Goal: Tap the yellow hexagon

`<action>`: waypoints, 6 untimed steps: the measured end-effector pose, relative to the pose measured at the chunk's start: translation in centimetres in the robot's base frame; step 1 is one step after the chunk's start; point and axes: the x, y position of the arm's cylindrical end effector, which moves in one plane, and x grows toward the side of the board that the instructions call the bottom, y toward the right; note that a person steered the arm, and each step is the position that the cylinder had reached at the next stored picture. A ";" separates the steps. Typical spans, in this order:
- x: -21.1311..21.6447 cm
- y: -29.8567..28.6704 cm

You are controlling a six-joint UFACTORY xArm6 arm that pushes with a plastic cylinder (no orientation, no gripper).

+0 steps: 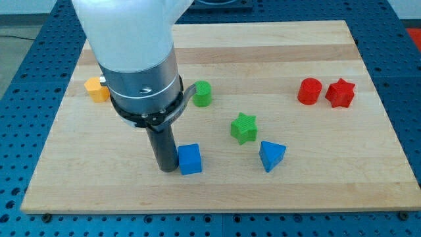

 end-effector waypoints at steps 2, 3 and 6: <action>-1.0 -2.8; -5.3 -5.6; -17.8 -6.3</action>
